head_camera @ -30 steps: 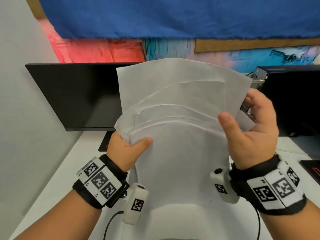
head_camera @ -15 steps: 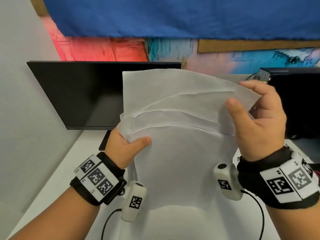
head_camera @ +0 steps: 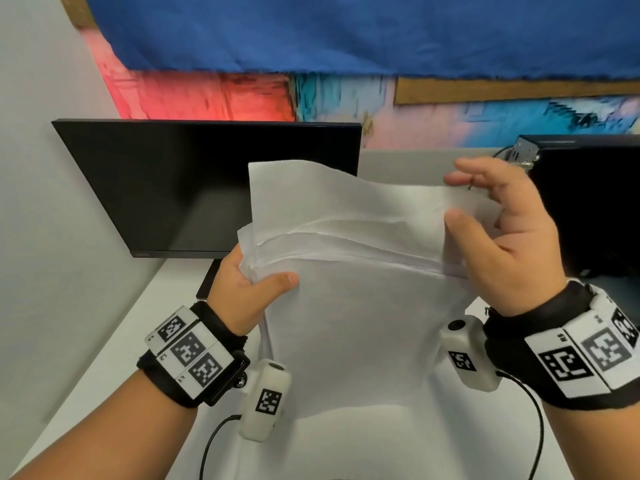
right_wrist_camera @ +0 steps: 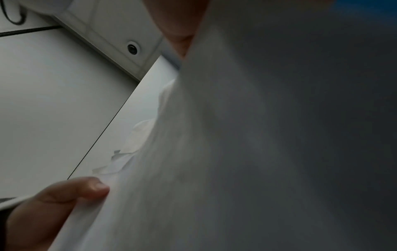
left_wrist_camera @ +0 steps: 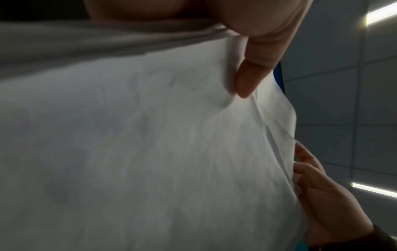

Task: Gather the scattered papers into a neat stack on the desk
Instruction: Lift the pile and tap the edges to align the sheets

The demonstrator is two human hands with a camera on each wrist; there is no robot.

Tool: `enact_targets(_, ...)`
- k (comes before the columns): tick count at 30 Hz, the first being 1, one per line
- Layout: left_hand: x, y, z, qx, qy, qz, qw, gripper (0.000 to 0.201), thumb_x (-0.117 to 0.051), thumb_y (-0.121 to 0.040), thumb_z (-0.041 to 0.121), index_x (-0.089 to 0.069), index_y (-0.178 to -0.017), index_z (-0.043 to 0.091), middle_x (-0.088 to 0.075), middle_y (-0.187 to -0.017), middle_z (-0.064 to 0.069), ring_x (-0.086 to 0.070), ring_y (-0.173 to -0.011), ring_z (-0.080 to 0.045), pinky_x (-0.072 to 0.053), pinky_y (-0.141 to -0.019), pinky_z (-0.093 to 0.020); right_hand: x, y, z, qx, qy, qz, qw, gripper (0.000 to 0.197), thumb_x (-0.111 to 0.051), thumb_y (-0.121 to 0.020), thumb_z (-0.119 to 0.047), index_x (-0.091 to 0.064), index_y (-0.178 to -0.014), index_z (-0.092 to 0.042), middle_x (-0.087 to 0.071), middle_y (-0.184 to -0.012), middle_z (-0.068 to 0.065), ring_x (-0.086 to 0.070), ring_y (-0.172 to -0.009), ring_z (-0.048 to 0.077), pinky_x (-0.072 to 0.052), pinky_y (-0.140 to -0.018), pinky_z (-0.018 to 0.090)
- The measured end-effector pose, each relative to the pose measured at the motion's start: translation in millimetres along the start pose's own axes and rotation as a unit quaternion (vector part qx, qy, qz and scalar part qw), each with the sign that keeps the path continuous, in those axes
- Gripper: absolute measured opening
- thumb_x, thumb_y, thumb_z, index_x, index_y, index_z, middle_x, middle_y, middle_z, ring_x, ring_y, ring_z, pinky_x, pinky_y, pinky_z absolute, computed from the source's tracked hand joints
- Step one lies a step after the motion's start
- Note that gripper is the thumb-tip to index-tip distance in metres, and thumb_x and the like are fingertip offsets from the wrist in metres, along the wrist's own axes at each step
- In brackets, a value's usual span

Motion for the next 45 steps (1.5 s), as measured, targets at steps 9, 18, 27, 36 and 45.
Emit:
enact_targets(9, -3, 0, 0, 0.012, 0.024, 0.003, 1.000, 0.048, -0.071, -0.055, 0.024, -0.061, -0.102, 0.023, -0.073, -0.094, 0.007, -0.068, -0.094, -0.015, -0.055, -0.075, -0.027, 0, 5, 6, 0.044, 0.083, 0.016, 0.995, 0.010, -0.063, -0.078, -0.012, -0.071, -0.083, -0.013, -0.060, -0.086, -0.007, -0.051, -0.085, -0.014, -0.041, -0.078, 0.006)
enact_targets(18, -4, 0, 1, 0.015, 0.031, 0.002, 0.999, 0.050, -0.069, -0.056, 0.024, -0.060, -0.105, 0.016, -0.068, -0.100, -0.006, -0.066, -0.096, -0.025, -0.053, -0.079, -0.037, 7, 8, 13, -0.087, -0.033, 0.070, 0.993, 0.014, -0.055, -0.069, -0.018, -0.050, -0.057, -0.012, -0.059, -0.081, -0.002, -0.055, -0.082, 0.008, -0.046, -0.081, 0.031)
enact_targets(27, -6, 0, 4, 0.016, 0.016, 0.003, 1.000, 0.050, -0.068, -0.056, 0.028, -0.059, -0.104, 0.017, -0.066, -0.103, -0.009, -0.064, -0.100, -0.030, -0.053, -0.083, -0.041, 3, 14, 10, 0.010, 0.053, 0.010, 0.999, 0.041, -0.059, -0.081, -0.018, -0.049, -0.118, -0.033, -0.049, -0.112, -0.025, -0.042, -0.108, -0.019, -0.034, -0.096, 0.007)
enact_targets(36, -7, 1, -1, 0.009, 0.010, 0.007, 1.000, 0.028, -0.067, -0.058, 0.027, -0.069, -0.086, 0.033, -0.074, -0.087, 0.007, -0.068, -0.088, -0.014, -0.055, -0.075, -0.026, 6, 13, 15, 0.001, 0.064, 0.005, 0.998, 0.007, -0.063, -0.078, -0.029, -0.065, -0.083, -0.024, -0.054, -0.098, -0.008, -0.048, -0.096, -0.012, -0.037, -0.088, 0.007)
enact_targets(45, -12, 1, 4, 0.015, -0.085, 0.083, 0.993, 0.038, -0.059, -0.063, 0.047, -0.069, -0.087, 0.019, -0.072, -0.090, -0.004, -0.068, -0.086, -0.016, -0.055, -0.075, -0.029, 18, -1, 5, 0.021, 0.095, -0.005, 0.995, 0.025, -0.068, -0.074, -0.040, -0.068, -0.081, -0.017, -0.054, -0.092, -0.015, -0.049, -0.092, -0.007, -0.041, -0.082, 0.012)
Point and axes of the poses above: each hand's wrist, its own y-axis away from the middle knuckle, its own x-axis out of the back of the hand, z = x × y, the point moved 1 cm from there along -y, towards the middle knuckle
